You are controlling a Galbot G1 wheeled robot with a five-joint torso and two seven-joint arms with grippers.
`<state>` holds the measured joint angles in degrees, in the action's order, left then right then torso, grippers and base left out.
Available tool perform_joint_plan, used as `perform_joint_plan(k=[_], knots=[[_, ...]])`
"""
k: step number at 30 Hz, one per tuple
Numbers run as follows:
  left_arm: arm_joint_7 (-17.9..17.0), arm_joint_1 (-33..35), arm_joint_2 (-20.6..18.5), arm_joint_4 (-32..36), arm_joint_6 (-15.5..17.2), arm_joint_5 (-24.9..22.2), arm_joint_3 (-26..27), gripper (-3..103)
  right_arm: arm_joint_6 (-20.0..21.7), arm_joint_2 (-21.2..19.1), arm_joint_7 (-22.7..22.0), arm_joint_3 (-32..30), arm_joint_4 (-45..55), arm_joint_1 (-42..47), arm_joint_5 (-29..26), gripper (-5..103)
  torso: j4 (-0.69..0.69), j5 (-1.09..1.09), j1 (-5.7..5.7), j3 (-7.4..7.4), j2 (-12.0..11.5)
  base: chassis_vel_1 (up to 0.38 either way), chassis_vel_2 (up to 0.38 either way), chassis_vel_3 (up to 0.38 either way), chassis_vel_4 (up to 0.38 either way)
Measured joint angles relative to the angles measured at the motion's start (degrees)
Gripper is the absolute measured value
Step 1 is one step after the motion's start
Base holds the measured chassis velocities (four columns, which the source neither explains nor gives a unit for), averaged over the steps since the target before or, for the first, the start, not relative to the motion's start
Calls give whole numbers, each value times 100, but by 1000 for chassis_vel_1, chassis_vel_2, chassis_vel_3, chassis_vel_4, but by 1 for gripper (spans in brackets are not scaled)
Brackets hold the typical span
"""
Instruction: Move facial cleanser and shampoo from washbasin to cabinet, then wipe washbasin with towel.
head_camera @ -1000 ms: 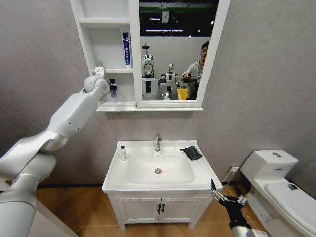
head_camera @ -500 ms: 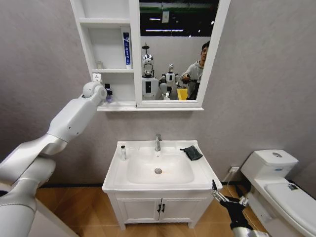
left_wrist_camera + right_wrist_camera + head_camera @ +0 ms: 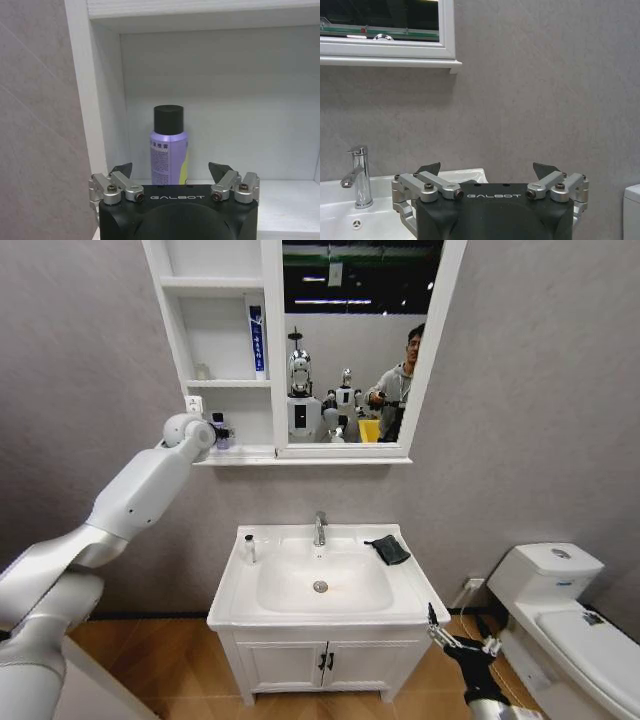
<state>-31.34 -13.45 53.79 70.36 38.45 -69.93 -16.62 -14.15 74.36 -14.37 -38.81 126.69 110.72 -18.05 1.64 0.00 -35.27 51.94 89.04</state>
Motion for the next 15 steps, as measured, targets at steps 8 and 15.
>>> perform_joint_plan(k=[8,15], knots=[[159,903,-1018,1689,-250,-344,584,100,4,-24,-10,-38,23,56,16,100,2,1,0,0,0,0,0,0,0],[1335,4245,-2119,3830,-1707,736,1852,100,-1,16,-184,-9,-51,-12,228,100,0,-2,2,-1,1,0,0,0,0]])
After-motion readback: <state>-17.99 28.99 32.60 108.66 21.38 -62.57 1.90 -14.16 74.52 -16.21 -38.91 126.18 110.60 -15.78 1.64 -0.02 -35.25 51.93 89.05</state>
